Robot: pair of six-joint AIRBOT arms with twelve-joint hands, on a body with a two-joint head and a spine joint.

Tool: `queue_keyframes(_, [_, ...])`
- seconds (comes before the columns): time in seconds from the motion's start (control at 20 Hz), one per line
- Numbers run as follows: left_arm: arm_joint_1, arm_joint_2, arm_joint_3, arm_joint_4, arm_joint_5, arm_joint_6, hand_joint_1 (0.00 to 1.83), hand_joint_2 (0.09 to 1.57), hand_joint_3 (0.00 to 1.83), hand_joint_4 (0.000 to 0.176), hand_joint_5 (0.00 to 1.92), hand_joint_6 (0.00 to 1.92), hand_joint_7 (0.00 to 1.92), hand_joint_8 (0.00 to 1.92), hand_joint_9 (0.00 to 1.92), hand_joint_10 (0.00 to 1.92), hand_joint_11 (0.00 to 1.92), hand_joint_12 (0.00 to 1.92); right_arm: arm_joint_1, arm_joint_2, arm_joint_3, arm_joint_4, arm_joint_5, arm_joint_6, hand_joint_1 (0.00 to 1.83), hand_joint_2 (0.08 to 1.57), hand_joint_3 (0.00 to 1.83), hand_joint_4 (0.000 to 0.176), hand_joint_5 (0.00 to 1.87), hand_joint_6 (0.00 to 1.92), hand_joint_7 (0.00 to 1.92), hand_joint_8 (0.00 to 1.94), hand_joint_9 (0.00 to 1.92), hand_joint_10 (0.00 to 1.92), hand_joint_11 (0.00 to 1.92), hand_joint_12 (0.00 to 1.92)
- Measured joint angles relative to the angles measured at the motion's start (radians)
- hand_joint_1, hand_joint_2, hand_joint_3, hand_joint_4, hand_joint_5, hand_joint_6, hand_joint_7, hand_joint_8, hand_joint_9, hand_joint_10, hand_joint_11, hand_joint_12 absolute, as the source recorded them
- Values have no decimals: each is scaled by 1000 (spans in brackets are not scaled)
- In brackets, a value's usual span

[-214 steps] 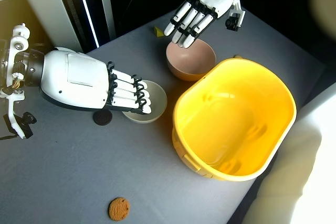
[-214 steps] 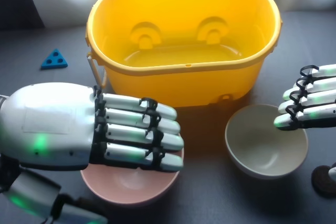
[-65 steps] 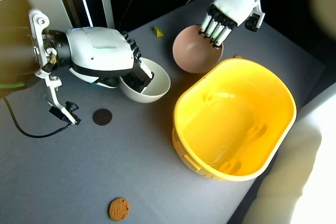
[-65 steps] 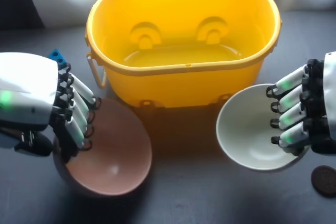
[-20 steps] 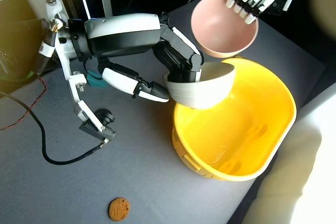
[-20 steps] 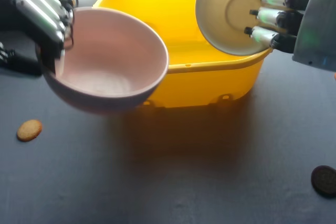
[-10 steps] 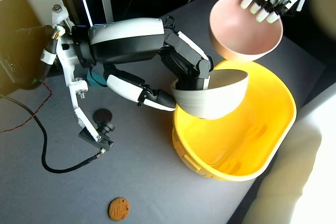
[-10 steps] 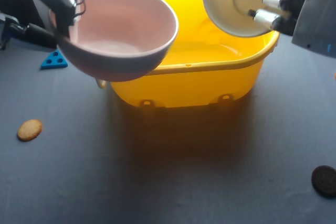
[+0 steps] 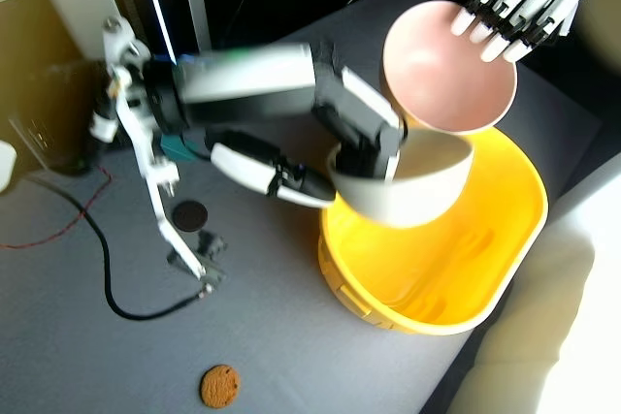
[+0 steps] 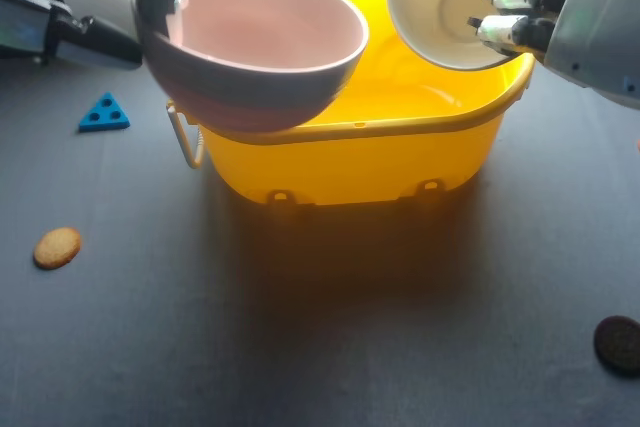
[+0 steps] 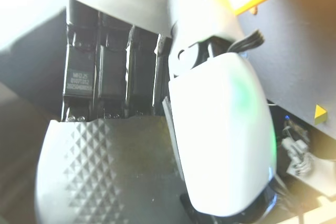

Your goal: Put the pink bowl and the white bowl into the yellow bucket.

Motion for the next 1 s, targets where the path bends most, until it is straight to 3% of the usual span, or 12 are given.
queue_keyframes(0.05, [0, -11, 8, -1, -1, 1, 1362, 1061, 0, 0, 1111, 738, 1087, 839, 978, 926, 735, 1141, 10, -6, 8, 7, -9, 19, 1385, 1068, 0, 0, 1068, 832, 1076, 735, 980, 1081, 748, 1170])
queue_keyframes(0.1, [0, -21, 16, 3, 3, 5, 1269, 1055, 0, 0, 1128, 746, 1098, 796, 995, 610, 692, 1156, 25, -18, 21, 10, -27, 45, 1387, 1060, 0, 0, 1055, 844, 1109, 681, 1012, 1042, 761, 1148])
queue_keyframes(0.15, [0, -36, 25, 4, 5, 8, 1247, 1058, 0, 22, 1167, 671, 1052, 880, 1012, 476, 622, 1236, 39, -29, 28, 22, -40, 64, 1388, 1061, 0, 0, 1050, 858, 1099, 686, 1021, 1034, 774, 1135])
queue_keyframes(0.25, [-2, -56, 45, 5, 14, 18, 1248, 1047, 2, 26, 1200, 611, 1074, 844, 1086, 328, 661, 1219, 70, -50, 46, 31, -67, 113, 1386, 1066, 1, 0, 1051, 866, 1079, 711, 1004, 1058, 773, 1138])
queue_keyframes(0.35, [-8, -74, 64, 3, 19, 24, 1233, 1076, 5, 33, 1087, 805, 1041, 894, 1109, 238, 708, 1130, 89, -65, 57, 40, -94, 140, 1386, 1066, 2, 0, 1033, 889, 1086, 697, 1016, 1047, 766, 1115])
queue_keyframes(0.5, [-14, -110, 99, 2, 28, 32, 1235, 1071, 0, 29, 1126, 764, 1029, 894, 1121, 186, 664, 1214, 101, -84, 75, 55, -129, 180, 1384, 1071, 0, 0, 1032, 894, 1070, 737, 1000, 1061, 757, 1121])
queue_keyframes(0.65, [-18, -151, 143, 5, 37, 47, 1242, 1081, 1, 0, 1130, 801, 977, 926, 1093, 144, 614, 1188, 101, -97, 100, 60, -174, 250, 1387, 1061, 1, 0, 1042, 864, 1087, 715, 1033, 1021, 782, 1113])
queue_keyframes(0.7, [-21, -161, 157, 7, 39, 49, 1242, 1081, 1, 0, 1130, 801, 977, 926, 1093, 144, 614, 1188, 101, -100, 106, 60, -183, 269, 1387, 1061, 1, 0, 1042, 864, 1087, 715, 1033, 1021, 782, 1113])
queue_keyframes(0.75, [-27, -173, 174, 6, 40, 51, 1265, 1060, 0, 0, 1146, 681, 1069, 876, 982, 640, 647, 1241, 101, -104, 112, 59, -190, 287, 1385, 1067, 0, 0, 1056, 860, 1078, 723, 996, 1056, 765, 1115])
queue_keyframes(0.8, [-32, -183, 191, 3, 40, 54, 1378, 1068, 0, 0, 1095, 740, 1066, 887, 952, 1031, 671, 1224, 101, -106, 118, 58, -197, 310, 1383, 1071, 1, 0, 1065, 856, 1054, 750, 984, 1072, 760, 1121])
queue_keyframes(0.9, [-35, -203, 219, 1, 40, 60, 1382, 1075, 0, 0, 1053, 841, 1065, 889, 944, 1039, 743, 1131, 101, -118, 131, 57, -209, 341, 1380, 1081, 2, 0, 1033, 900, 1027, 811, 968, 1090, 739, 1124])
queue_keyframes(1.0, [-35, -220, 237, 2, 46, 69, 1383, 1072, 0, 0, 1044, 858, 1079, 850, 960, 1022, 768, 1110, 98, -126, 135, 56, -218, 348, 1386, 1062, 0, 0, 1065, 843, 1089, 717, 1006, 1030, 788, 1103])
